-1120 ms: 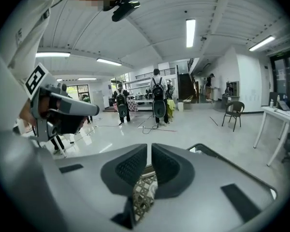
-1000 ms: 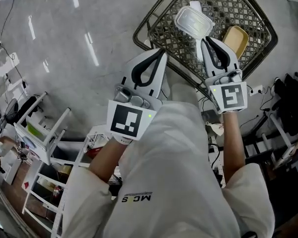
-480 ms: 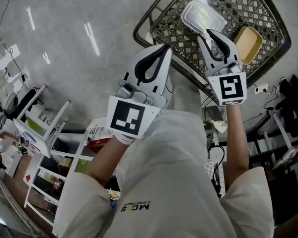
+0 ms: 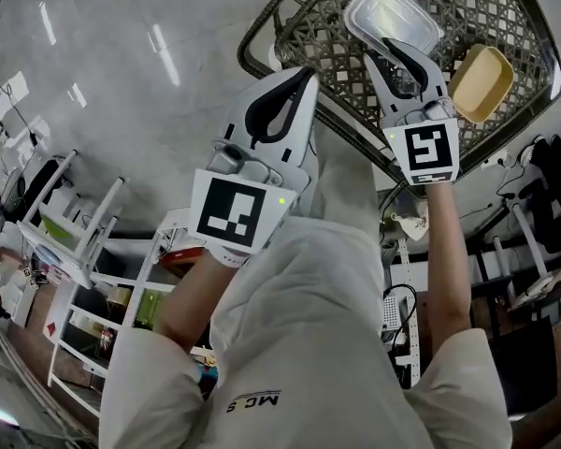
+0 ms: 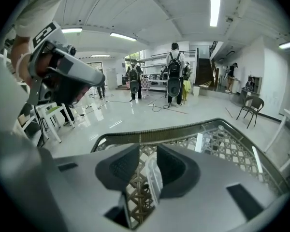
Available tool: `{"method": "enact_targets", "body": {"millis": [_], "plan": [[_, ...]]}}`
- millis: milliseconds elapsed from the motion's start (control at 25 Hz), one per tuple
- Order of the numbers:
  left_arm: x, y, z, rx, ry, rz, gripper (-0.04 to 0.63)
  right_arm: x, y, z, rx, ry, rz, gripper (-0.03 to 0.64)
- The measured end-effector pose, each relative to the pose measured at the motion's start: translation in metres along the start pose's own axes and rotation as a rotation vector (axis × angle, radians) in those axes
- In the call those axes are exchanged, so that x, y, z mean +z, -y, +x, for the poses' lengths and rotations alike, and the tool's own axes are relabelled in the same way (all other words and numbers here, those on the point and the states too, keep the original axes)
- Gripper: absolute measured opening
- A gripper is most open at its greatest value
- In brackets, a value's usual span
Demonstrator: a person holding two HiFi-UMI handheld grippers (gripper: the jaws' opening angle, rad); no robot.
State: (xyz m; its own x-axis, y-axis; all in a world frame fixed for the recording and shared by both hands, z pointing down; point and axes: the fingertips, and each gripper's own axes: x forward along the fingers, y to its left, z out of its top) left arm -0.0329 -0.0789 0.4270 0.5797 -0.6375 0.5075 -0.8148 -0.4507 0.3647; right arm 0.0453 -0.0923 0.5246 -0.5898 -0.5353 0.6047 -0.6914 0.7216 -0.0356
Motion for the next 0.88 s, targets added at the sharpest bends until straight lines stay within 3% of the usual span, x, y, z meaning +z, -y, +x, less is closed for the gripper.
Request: {"method": "enact_targets", "body": {"millis": [480,600,880], "plan": [[-0.03,-0.019,0.015,0.016,-0.009,-0.03,0.023,-0.041,-0.001,0.051,0.041,-0.08,-0.043,0.132],[-0.027,-0.019,0.017,0.008,0.0,-0.029,0.023,-0.046,0.0,0.059,0.049,-0.089,-0.013,0.143],[-0.02,-0.019,0.013,0.007,0.021,-0.043,0.023,-0.066,0.001,0.072,0.033,-0.165,-0.066,0.152]]}}
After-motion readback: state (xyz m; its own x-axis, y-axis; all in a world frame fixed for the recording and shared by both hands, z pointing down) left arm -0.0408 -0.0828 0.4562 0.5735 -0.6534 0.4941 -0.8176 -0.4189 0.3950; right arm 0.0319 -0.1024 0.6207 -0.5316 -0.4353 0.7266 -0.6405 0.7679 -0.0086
